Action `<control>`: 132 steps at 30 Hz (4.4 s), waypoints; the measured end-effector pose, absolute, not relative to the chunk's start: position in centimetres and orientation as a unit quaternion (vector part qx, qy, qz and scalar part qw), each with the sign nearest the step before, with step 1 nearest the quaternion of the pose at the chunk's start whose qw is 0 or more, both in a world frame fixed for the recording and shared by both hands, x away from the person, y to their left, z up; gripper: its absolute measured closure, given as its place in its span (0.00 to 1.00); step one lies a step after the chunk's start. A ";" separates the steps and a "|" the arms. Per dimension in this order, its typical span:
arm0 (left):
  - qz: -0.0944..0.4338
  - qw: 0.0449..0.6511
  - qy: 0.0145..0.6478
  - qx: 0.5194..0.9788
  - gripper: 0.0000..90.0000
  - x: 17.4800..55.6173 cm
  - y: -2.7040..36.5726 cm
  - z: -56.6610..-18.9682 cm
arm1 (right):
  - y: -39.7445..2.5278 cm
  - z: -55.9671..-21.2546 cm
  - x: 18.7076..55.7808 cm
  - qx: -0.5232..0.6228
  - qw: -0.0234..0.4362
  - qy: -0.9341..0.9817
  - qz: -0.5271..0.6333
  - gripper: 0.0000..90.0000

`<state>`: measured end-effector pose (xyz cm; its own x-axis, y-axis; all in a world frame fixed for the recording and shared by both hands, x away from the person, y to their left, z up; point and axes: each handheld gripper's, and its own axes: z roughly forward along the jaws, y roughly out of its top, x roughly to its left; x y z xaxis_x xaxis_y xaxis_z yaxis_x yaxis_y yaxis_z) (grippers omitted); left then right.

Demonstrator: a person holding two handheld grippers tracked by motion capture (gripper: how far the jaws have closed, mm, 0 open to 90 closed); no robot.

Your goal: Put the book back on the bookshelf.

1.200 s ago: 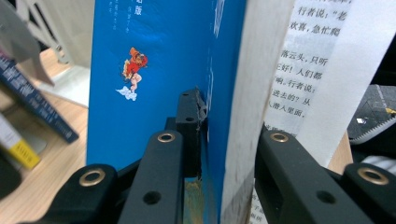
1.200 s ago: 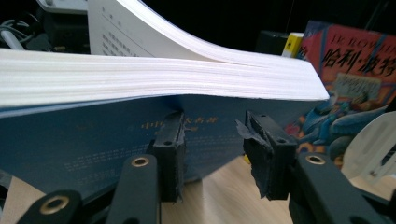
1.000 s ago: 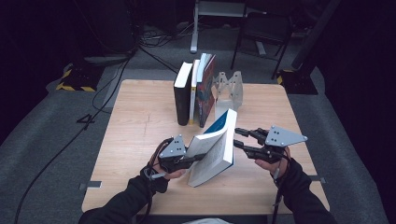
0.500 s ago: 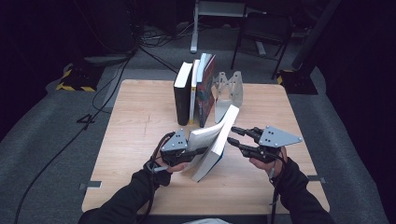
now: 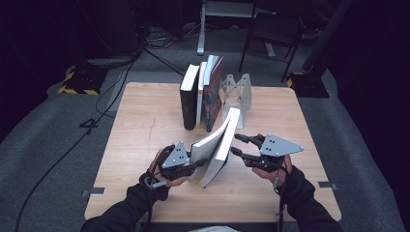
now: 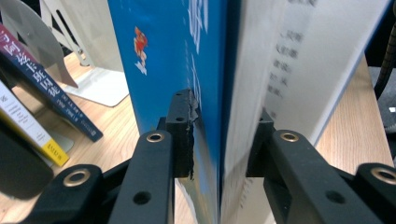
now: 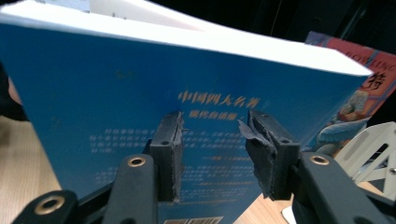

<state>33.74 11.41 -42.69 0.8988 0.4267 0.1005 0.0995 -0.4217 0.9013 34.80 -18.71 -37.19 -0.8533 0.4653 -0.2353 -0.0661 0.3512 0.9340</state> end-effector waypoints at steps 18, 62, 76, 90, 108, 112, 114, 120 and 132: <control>0.141 0.463 0.167 0.859 0.42 30.3 11.5 -44.1 | -16.6 -39.7 34.9 0.113 0.218 0.819 0.519 0.62; 0.115 0.486 0.165 0.851 0.66 33.0 14.6 -44.8 | -18.1 -42.7 37.6 0.183 0.209 0.835 0.476 0.36; 0.069 0.493 0.151 0.854 0.66 34.0 16.6 -44.7 | -16.3 -43.3 38.4 0.135 0.160 0.838 0.504 0.31; 0.097 0.493 0.176 0.846 0.59 34.1 17.7 -44.8 | -15.8 -43.5 39.5 0.116 0.130 0.835 0.523 0.41; 0.102 0.491 0.178 0.847 0.59 34.5 18.5 -44.5 | -16.0 -42.3 38.8 0.081 0.108 0.842 0.522 0.47; 0.110 0.487 0.178 0.848 0.57 35.1 17.9 -44.4 | -16.2 -41.8 38.7 0.076 0.109 0.839 0.528 0.50; 0.112 0.487 0.188 0.846 0.52 35.8 17.3 -44.4 | -16.8 -41.4 38.5 0.075 0.106 0.834 0.537 0.55; 0.105 0.488 0.177 0.848 0.47 37.2 15.3 -44.3 | -18.7 -40.4 37.1 0.075 0.122 0.833 0.535 0.61; 0.070 0.488 0.143 0.858 0.41 39.7 11.3 -44.1 | -20.9 -38.2 35.6 0.090 0.150 0.824 0.538 0.61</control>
<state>39.75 11.26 -44.14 0.9493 0.3138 -0.0182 0.1763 -0.4834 0.8575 35.60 -20.94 -38.15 -0.9388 0.3101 -0.1502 -0.0130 0.4038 0.9147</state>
